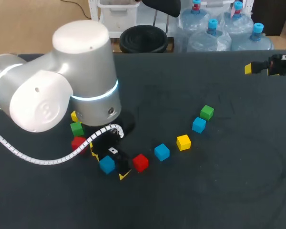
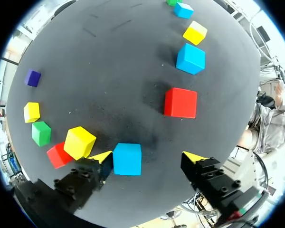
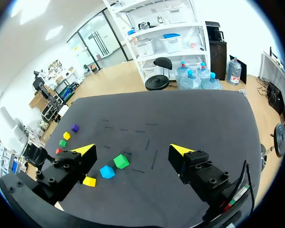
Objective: Place the blue cubes, place green cubes on the blue cubes, place the yellow cubes on the green cubes, then place the red cubes on the yellow cubes, and place purple cube on the red cubes.
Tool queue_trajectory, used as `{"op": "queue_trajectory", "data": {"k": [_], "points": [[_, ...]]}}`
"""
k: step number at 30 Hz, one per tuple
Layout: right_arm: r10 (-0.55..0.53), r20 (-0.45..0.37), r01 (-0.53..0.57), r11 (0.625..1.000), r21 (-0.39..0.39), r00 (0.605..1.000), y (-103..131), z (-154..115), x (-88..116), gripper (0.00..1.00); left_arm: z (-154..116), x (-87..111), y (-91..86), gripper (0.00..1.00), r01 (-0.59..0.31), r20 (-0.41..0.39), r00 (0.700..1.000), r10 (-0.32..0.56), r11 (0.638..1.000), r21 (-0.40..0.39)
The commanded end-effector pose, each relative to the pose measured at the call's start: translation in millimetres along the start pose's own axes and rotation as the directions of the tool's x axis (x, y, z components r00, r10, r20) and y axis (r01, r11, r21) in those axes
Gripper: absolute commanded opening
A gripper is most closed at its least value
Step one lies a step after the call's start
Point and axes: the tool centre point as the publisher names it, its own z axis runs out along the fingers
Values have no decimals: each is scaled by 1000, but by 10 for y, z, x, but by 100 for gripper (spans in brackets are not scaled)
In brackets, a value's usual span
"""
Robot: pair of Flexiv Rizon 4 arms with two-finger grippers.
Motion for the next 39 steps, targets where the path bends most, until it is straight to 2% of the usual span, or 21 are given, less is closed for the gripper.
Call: {"op": "queue_trajectory", "data": {"k": [1, 5, 8, 10, 19, 24, 28, 30, 36, 39], "points": [[0, 0, 0, 1000, 2, 1000, 1, 5, -3, 100, 14, 16, 18, 8, -2, 1, 1000, 2, 1000, 6], [0, 0, 0, 1000, 2, 1000, 1, 5, -3, 100, 27, 24, 21, 2, 1, -2, 1000, -1, 1000, 10], [0, 0, 0, 1000, 2, 1000, 1, 5, -3, 100, 32, 25, 22, 4, 3, -4, 1000, -3, 1000, 11], [0, 0, 0, 1000, 2, 1000, 1, 5, -3, 100, 42, 28, 25, 0, 3, -4, 1000, -3, 1000, 11], [0, 0, 0, 1000, 2, 1000, 1, 5, -3, 100, 66, 12, 29, 0, -11, 5, 1000, 11, 1000, 15], [0, 0, 0, 1000, 2, 1000, 1, 5, -3, 100, -169, -87, 132, 0, -39, 134, 990, 40, 999, -7], [0, 0, 0, 1000, 2, 1000, 1, 5, -3, 100, -400, -195, 297, 0, -57, 135, 989, 66, 996, -72], [0, 0, 0, 1000, 2, 1000, 1, 5, -3, 100, -520, -267, 393, 0, -72, 124, 989, 84, 993, -99], [0, 0, 0, 1000, 2, 1000, 1, 5, -3, 100, -834, -563, 633, 0, -174, -6, 984, 176, 965, -198], [0, 0, 0, 1000, 2, 1000, 1, 5, -3, 100, -954, -677, 714, 0, -216, -35, 976, 214, 949, -231]]}}
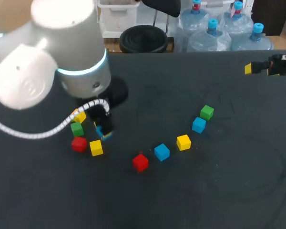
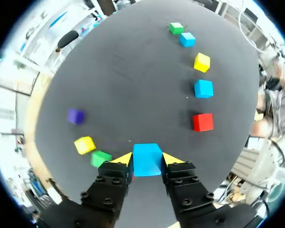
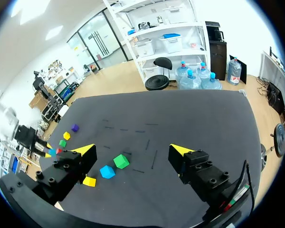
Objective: Place the blue cubes, place green cubes on the blue cubes, place the yellow cubes on the green cubes, then place the red cubes on the yellow cubes, and place purple cube on the red cubes.
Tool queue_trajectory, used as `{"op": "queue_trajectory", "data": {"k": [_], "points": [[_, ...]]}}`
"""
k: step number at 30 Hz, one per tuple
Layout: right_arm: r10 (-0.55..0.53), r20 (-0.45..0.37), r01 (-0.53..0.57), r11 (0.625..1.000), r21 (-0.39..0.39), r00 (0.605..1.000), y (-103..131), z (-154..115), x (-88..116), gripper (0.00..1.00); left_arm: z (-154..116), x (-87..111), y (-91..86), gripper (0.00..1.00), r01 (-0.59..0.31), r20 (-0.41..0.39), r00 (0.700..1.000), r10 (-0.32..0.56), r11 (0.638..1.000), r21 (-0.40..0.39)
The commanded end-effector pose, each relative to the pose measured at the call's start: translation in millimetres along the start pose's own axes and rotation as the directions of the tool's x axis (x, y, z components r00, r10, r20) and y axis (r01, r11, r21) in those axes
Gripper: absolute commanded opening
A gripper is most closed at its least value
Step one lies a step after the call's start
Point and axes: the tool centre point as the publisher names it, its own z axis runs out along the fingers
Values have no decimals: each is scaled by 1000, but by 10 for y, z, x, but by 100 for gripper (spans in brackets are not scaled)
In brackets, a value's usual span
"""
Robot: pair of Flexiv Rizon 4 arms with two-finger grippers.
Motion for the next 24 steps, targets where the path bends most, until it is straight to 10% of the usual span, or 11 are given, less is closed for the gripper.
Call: {"op": "queue_trajectory", "data": {"k": [1, 24], "points": [[0, 0, 0, 1000, 2, 1000, 1, 5, -3, 100, -132, -313, 161, 0, -37, -118, 992, 35, 999, -17], [0, 0, 0, 1000, 2, 1000, 1, 5, -3, 100, -308, -494, 280, 0, -128, -80, 989, 126, 991, -29]]}}
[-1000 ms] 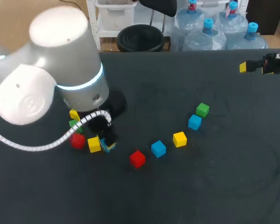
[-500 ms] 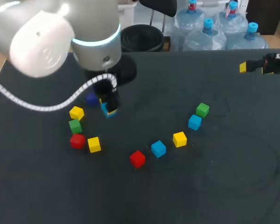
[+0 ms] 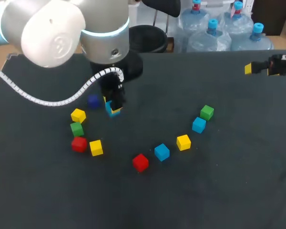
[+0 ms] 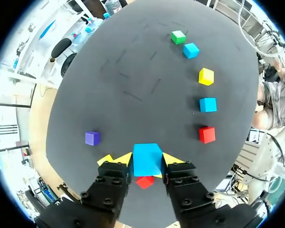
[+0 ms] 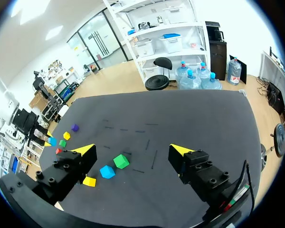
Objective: Place the blue cubes, place green cubes on the blue cubes, place the yellow cubes on the green cubes, then place the red cubes on the yellow cubes, and place purple cube on the red cubes.
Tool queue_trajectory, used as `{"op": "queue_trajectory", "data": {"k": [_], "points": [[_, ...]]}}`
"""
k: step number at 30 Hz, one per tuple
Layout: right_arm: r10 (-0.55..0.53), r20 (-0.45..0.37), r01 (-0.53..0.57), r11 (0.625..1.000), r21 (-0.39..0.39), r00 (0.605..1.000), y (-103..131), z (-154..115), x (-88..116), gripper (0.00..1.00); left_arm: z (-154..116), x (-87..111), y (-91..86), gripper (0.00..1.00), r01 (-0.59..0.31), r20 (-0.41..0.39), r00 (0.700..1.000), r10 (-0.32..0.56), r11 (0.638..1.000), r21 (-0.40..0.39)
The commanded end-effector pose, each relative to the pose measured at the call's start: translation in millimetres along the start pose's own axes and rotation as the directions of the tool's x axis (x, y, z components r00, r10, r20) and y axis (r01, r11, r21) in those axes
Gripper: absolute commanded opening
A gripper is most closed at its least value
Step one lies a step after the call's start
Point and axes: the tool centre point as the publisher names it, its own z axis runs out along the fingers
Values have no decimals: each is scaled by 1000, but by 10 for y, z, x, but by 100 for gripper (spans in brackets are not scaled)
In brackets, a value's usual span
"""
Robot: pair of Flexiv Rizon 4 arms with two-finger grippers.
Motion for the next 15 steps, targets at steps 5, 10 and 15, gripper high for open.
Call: {"op": "queue_trajectory", "data": {"k": [5, 10, 15], "points": [[0, 0, 0, 1000, 2, 1000, 1, 5, -3, 100, -84, -362, 142, 0, -177, -84, 981, 174, 984, -30], [0, 0, 0, 1000, 2, 1000, 1, 5, -3, 100, 78, -675, 236, 0, -261, -98, 960, 261, 965, 9], [0, 0, 0, 1000, 2, 1000, 1, 5, -3, 100, 219, -825, 240, 0, -288, -75, 954, 290, 957, 44]]}}
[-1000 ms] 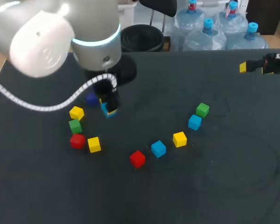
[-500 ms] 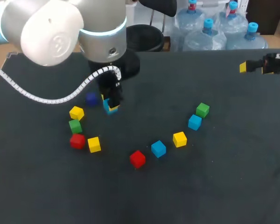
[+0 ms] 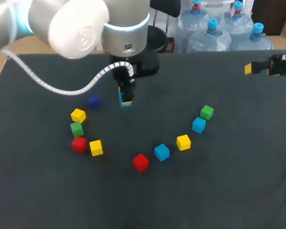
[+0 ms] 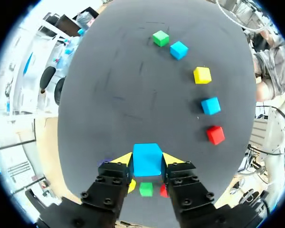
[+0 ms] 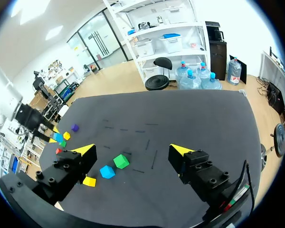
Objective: Place the blue cubes, place green cubes on the blue cubes, place the yellow cubes on the green cubes, then place the red cubes on the yellow cubes, and place purple cube on the red cubes.
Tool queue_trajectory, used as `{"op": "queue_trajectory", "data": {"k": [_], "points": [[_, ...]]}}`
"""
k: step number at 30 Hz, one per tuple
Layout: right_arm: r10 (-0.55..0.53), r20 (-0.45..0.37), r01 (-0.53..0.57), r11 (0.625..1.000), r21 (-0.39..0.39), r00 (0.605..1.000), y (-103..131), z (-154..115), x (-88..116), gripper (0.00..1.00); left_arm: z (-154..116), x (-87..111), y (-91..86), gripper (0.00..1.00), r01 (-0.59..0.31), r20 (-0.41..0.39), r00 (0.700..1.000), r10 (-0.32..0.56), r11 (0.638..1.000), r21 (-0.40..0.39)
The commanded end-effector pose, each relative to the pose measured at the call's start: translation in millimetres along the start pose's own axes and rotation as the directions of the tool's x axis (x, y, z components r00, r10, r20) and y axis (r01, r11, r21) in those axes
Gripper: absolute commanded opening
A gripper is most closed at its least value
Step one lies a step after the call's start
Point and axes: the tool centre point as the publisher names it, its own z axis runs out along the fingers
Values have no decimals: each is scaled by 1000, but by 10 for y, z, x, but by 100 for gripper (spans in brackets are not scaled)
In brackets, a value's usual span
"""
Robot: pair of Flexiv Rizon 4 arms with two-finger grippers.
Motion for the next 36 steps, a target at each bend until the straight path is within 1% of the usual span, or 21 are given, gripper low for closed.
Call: {"op": "queue_trajectory", "data": {"k": [1, 7, 9, 11, 15, 20, 26, 29, 33, 36], "points": [[0, 0, 0, 1000, 2, 1000, 1, 5, -3, 100, 133, -285, 151, 0, -5, -53, 999, 9, 998, 66], [0, 0, 0, 1000, 2, 1000, 1, 5, -3, 100, 202, -352, 78, 0, -5, -44, 999, 8, 997, 73], [0, 0, 0, 1000, 2, 1000, 1, 5, -3, 100, 262, -381, 36, 0, -6, -33, 999, 9, 997, 73], [0, 0, 0, 1000, 2, 1000, 1, 5, -3, 100, 349, -412, -1, 0, -7, -47, 999, 10, 997, 82], [0, 0, 0, 1000, 2, 1000, 1, 5, -3, 100, 483, -422, -49, 0, -26, -18, 999, 27, 997, 71], [0, 0, 0, 1000, 2, 1000, 1, 5, -3, 100, 588, -412, -33, 0, -20, -9, 1000, 21, 996, 90], [0, 0, 0, 1000, 2, 1000, 1, 5, -3, 100, 700, -402, -18, 0, -28, -3, 1000, 28, 996, 86], [0, 0, 0, 1000, 2, 1000, 1, 5, -3, 100, 762, -404, 25, 0, -32, 6, 999, 31, 996, 87], [0, 0, 0, 1000, 2, 1000, 1, 5, -3, 100, 815, -425, 114, 0, -51, 8, 999, 50, 995, 81], [0, 0, 0, 1000, 2, 1000, 1, 5, -3, 100, 892, -427, 187, 0, -60, 17, 998, 59, 994, 91]]}}
